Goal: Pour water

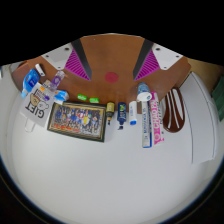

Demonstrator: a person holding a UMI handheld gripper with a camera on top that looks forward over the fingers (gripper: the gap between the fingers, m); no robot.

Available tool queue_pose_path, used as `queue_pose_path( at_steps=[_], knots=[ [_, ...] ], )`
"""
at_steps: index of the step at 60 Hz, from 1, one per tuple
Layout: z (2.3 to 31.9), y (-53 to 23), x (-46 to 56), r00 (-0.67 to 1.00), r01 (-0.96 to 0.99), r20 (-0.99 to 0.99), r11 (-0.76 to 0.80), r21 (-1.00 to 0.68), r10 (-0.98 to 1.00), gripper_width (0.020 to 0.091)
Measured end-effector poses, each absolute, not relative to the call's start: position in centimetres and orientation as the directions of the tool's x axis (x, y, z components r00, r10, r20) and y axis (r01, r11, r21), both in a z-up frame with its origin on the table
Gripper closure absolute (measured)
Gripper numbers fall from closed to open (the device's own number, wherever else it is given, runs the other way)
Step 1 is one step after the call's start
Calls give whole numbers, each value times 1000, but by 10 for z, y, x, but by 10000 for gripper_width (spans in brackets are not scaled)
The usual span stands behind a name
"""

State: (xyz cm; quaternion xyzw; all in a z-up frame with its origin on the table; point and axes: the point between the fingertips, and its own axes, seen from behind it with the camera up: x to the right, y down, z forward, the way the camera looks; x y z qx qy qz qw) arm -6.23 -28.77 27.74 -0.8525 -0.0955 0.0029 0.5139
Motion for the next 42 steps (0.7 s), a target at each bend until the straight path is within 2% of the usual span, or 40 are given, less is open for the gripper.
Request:
queue_pose_path(
  at_steps=[12,24,42],
  knots=[
    [251,-274,5,995,94,70,-489,-867,68,246],
    [203,-244,116,997,61,80,-504,-862,-16,246],
    [145,-132,244,998,40,57,-414,-910,-30,241]
  ],
)
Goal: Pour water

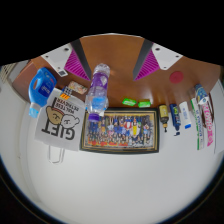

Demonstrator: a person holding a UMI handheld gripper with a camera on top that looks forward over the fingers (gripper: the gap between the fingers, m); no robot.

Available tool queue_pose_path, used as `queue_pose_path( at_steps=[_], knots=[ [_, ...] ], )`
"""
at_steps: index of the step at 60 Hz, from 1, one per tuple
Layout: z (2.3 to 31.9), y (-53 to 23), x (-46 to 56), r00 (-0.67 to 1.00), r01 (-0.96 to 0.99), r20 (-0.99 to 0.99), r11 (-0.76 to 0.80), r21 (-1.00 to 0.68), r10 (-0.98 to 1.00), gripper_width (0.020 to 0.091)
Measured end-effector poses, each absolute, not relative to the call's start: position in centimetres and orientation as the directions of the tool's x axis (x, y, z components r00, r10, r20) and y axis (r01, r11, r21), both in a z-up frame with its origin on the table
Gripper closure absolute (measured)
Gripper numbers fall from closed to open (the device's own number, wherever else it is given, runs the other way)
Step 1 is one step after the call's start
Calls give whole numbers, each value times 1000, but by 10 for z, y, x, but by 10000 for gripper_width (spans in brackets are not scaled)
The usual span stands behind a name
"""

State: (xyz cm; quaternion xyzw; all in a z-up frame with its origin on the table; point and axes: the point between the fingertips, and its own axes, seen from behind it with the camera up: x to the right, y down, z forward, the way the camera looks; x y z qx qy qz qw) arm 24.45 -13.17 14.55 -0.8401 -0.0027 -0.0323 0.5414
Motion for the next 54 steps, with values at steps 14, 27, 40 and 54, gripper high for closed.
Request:
queue_pose_path(
  at_steps=[14,27,40,54],
  knots=[
    [102,-41,284,1000,-2,1,-374,-927,-9,274],
    [74,2,296,999,41,37,-350,-936,17,540],
    [77,10,297,999,33,31,-328,-944,11,719],
    [87,12,289,996,65,84,-369,-927,-36,786]
  ],
)
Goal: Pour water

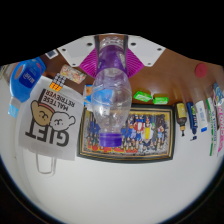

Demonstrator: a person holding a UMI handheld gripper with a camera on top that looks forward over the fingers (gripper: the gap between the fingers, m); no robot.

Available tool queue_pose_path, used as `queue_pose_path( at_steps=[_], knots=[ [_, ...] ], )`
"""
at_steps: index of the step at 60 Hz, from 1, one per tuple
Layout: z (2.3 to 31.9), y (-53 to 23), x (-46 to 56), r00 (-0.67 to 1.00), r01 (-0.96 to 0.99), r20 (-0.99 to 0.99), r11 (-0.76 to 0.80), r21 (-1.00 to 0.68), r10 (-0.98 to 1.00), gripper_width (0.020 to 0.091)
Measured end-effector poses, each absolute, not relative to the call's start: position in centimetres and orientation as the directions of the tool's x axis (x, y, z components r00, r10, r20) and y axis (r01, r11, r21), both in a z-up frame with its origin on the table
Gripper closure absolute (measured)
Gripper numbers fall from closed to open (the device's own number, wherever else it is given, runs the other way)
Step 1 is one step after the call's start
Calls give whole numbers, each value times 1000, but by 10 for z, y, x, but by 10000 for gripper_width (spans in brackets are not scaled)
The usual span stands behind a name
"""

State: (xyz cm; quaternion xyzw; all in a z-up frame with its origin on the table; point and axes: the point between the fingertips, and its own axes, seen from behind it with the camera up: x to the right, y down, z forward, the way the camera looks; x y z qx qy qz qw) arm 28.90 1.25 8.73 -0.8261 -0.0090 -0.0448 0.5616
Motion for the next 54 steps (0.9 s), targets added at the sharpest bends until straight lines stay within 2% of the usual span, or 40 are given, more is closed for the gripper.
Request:
queue_pose_path(
  at_steps=[8,17,35,44,54],
  knots=[
    [114,12,277,991,81,114,-380,-921,-66,786],
    [166,7,253,974,153,201,-359,-921,-100,787],
    [270,-7,148,843,482,530,-312,-818,-86,787],
    [300,-7,69,702,679,711,-272,-682,-30,789],
    [303,-2,-28,458,879,886,-184,-441,67,787]
  ],
)
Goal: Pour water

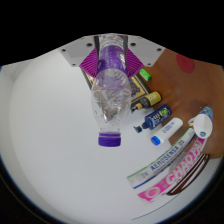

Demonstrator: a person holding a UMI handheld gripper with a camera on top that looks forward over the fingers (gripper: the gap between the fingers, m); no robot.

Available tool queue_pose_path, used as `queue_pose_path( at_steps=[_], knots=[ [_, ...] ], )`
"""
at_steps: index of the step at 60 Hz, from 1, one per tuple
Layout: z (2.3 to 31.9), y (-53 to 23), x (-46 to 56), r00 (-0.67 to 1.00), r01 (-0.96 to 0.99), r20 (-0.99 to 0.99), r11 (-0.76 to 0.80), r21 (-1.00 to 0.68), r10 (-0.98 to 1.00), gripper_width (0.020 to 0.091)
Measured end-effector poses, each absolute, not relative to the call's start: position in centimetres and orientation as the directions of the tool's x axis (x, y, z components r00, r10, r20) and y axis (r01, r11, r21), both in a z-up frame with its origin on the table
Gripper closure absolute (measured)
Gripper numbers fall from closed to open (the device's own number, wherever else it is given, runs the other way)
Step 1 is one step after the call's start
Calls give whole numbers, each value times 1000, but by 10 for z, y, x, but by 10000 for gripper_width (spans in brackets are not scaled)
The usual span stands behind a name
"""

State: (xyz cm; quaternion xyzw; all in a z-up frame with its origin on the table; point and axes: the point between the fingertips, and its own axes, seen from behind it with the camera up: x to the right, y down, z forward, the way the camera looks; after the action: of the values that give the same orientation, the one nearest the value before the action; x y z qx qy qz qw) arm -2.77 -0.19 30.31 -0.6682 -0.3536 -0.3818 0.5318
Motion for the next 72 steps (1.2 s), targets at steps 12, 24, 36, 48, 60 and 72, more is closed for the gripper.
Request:
queue_pose_path(
  at_steps=[12,24,36,48,60,72],
  knots=[
    [270,8,-115,68,997,989,-54,-61,132,788],
    [227,20,-152,-318,948,934,23,319,163,788],
    [205,26,-166,-494,868,849,56,493,185,786],
    [206,26,-172,-506,862,844,83,499,178,786],
    [231,19,-171,-148,989,964,46,142,219,786],
    [255,5,-160,453,886,849,-31,-463,273,786]
  ],
)
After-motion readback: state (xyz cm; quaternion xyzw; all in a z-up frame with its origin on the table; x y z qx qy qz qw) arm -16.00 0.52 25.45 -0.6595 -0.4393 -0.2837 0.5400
